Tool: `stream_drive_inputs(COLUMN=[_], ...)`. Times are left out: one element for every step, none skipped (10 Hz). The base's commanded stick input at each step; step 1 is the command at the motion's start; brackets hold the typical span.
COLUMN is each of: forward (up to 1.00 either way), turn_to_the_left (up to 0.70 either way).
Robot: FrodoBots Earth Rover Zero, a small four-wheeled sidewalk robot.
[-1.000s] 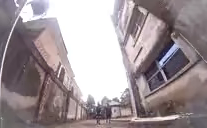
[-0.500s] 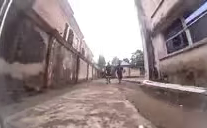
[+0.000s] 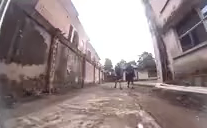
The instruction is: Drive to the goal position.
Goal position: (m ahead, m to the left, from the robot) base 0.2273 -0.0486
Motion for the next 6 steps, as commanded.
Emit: stream_drive_inputs(forward=[1.0, 1.0, 1.0, 1.0, 1.0, 1.0], turn_to_the_left=[0.0, 0.0, 0.0, 0.0, 0.0, 0.0])
